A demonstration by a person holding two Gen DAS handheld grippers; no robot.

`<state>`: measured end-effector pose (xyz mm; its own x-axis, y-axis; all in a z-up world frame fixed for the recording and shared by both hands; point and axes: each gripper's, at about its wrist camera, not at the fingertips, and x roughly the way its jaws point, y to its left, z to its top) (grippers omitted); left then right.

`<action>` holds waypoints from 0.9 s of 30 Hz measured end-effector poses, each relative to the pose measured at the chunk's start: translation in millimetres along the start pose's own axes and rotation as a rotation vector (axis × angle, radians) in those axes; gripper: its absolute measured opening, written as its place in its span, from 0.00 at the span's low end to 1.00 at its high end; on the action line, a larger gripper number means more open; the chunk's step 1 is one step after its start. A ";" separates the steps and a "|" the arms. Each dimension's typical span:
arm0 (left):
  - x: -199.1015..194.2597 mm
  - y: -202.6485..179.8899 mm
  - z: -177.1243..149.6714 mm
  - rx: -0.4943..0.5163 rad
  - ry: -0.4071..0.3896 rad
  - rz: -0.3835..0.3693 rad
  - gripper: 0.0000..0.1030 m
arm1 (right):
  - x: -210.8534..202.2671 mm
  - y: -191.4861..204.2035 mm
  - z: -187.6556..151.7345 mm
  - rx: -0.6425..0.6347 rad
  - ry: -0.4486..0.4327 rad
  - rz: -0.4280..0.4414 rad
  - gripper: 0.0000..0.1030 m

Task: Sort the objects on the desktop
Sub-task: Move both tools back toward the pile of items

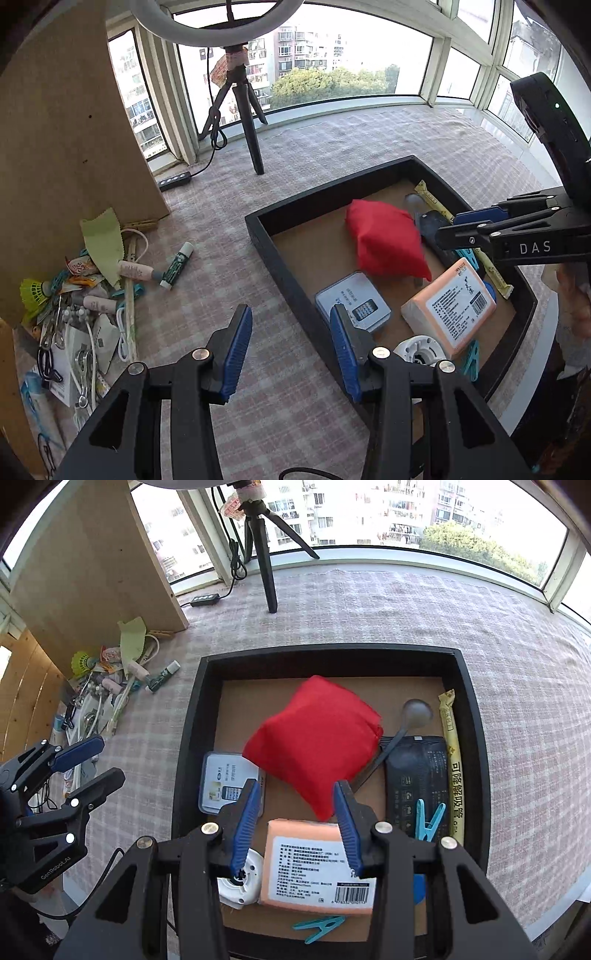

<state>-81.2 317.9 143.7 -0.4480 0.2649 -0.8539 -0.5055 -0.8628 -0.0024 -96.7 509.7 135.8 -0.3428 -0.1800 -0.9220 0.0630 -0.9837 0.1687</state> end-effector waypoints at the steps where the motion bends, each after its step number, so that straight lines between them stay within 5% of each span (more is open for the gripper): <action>1: -3.1 12.5 -5.3 -0.016 -0.004 0.016 0.40 | 0.3 10.6 0.9 -0.005 -0.005 0.001 0.39; 17: -52.8 223.0 -138.0 -0.296 0.020 0.247 0.41 | 44.0 162.4 18.0 -0.086 0.011 0.106 0.39; 27: -54.3 296.8 -192.3 -0.326 0.064 0.283 0.55 | 88.3 227.7 43.6 -0.080 0.052 0.137 0.39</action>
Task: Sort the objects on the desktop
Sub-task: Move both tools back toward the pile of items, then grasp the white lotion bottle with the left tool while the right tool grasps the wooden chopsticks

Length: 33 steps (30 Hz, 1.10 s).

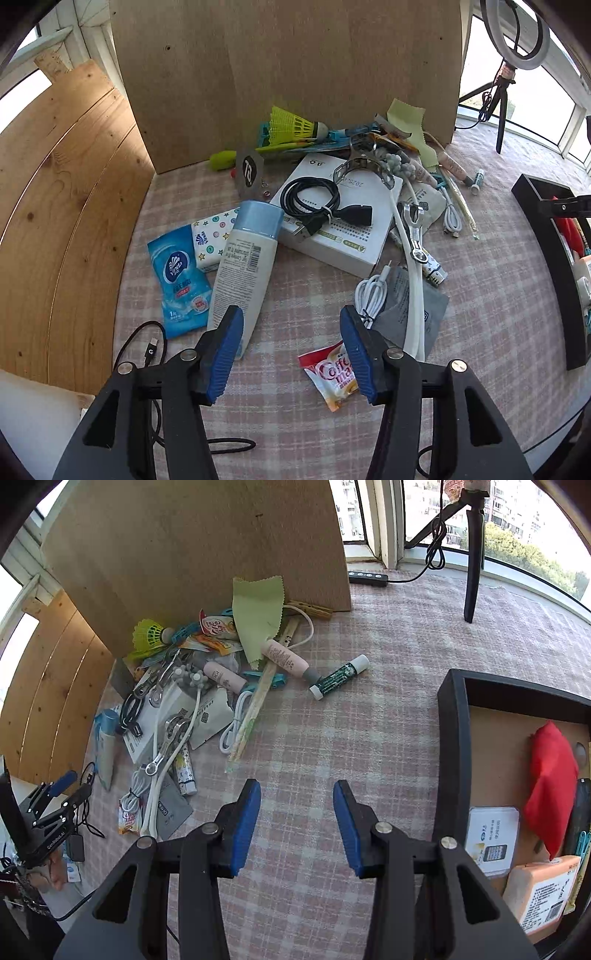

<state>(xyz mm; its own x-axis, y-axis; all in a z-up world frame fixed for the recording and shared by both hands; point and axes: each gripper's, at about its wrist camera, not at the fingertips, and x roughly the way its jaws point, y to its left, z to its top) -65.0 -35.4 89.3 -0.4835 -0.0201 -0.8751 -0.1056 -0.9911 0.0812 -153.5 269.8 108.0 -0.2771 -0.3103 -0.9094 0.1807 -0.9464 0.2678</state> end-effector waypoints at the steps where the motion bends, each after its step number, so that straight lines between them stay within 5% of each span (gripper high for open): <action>1: 3.2 4.7 -0.1 0.002 0.002 0.001 0.56 | 6.3 6.0 4.3 -0.003 0.006 -0.003 0.39; 16: 48.3 39.4 17.0 0.080 0.064 -0.038 0.64 | 105.1 30.4 86.6 0.102 0.133 -0.037 0.38; 21: 54.3 40.8 23.0 0.098 0.052 -0.060 0.72 | 116.9 30.5 92.1 0.110 0.160 -0.054 0.30; 33: 85.0 39.7 28.8 0.108 0.090 -0.039 0.72 | 124.7 36.1 84.7 0.092 0.184 -0.036 0.13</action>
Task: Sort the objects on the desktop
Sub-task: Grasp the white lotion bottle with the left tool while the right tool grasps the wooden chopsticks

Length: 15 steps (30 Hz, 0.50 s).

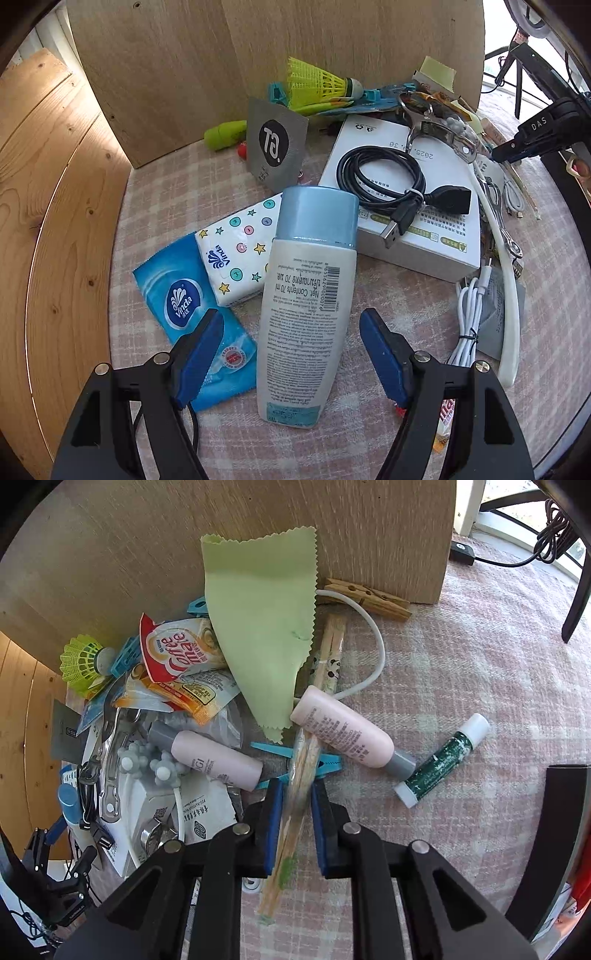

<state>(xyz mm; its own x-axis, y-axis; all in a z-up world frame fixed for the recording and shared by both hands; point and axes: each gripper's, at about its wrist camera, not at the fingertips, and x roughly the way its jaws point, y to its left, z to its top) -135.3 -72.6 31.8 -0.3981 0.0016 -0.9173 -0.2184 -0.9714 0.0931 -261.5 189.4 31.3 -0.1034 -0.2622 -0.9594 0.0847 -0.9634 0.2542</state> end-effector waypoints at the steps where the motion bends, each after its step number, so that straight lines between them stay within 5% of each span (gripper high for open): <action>1: 2.3 -0.2 0.2 -0.003 0.001 -0.007 0.71 | 0.1 -0.7 -1.9 -0.001 0.002 0.003 0.12; 3: 6.1 -1.3 0.1 -0.008 0.004 -0.014 0.63 | -1.6 -3.9 -6.9 0.004 0.004 0.022 0.12; 4: 8.0 -1.6 0.0 -0.012 0.008 -0.019 0.49 | -3.0 -6.1 -9.6 0.006 0.006 0.030 0.12; 15: 4.3 -5.3 -7.3 -0.053 -0.015 -0.060 0.44 | -19.4 -32.4 -61.5 0.021 0.009 0.108 0.12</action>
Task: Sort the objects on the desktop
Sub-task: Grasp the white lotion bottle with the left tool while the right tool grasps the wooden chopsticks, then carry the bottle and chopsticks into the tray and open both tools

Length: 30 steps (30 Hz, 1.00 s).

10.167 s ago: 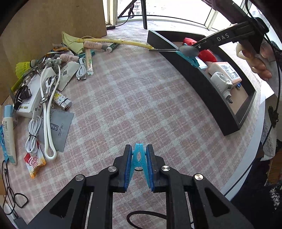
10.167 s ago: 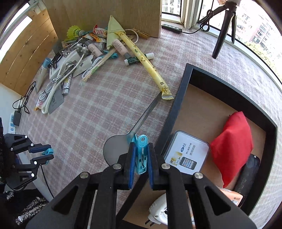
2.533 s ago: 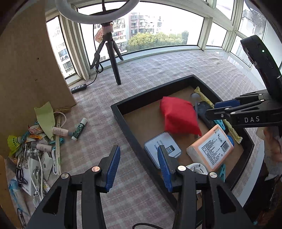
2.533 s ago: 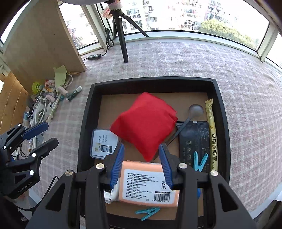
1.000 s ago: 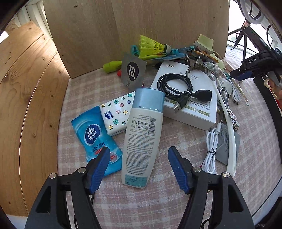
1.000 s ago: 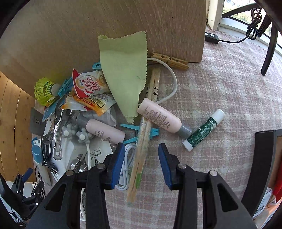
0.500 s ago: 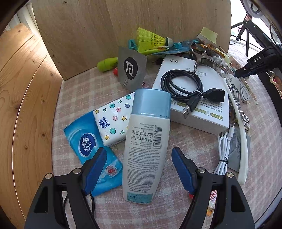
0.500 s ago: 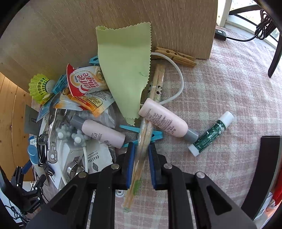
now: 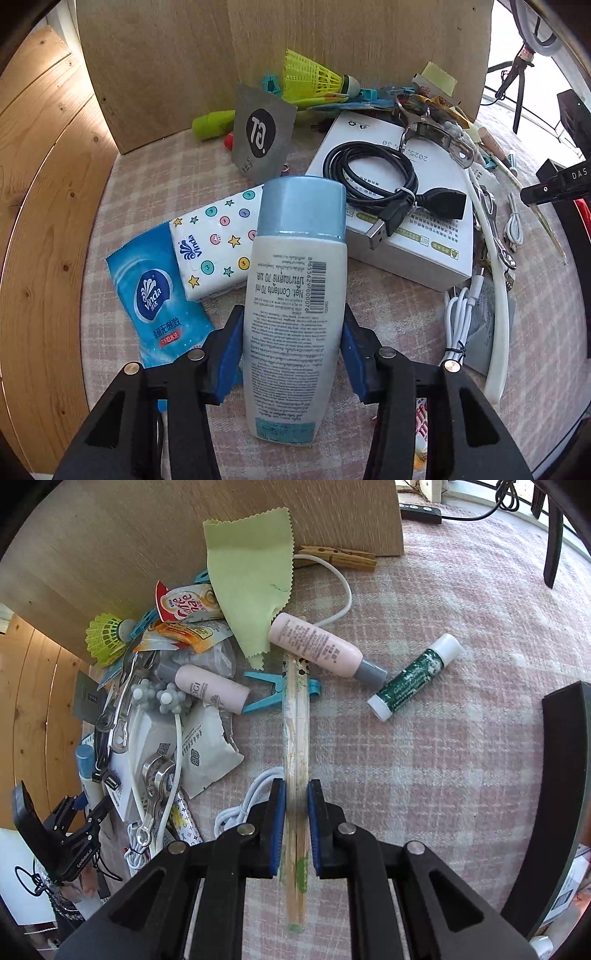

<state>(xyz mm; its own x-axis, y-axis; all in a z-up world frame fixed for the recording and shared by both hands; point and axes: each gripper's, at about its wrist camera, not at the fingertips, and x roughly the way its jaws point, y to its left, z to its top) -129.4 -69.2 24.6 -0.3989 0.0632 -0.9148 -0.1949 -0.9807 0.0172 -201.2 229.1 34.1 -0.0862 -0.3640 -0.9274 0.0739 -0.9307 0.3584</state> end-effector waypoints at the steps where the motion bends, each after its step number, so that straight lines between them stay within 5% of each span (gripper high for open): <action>1: -1.2 -0.6 -1.3 -0.002 0.001 -0.001 0.44 | -0.9 -2.4 -3.9 -0.002 -0.002 -0.006 0.12; 22: -54.5 -40.2 -22.6 -0.063 -0.056 -0.007 0.43 | -53.1 -39.9 -115.9 -0.036 -0.092 0.028 0.04; 30: -78.3 -71.5 -20.2 -0.056 -0.094 -0.040 0.43 | -108.3 -57.7 -110.9 -0.042 -0.162 0.033 0.04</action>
<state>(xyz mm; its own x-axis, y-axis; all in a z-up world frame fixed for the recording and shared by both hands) -66.2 -7.8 86.8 -0.4742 0.1173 -0.8726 -0.1630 -0.9857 -0.0440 -86.0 326.4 102.0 -0.2419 -0.3990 -0.8845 0.1205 -0.9168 0.3806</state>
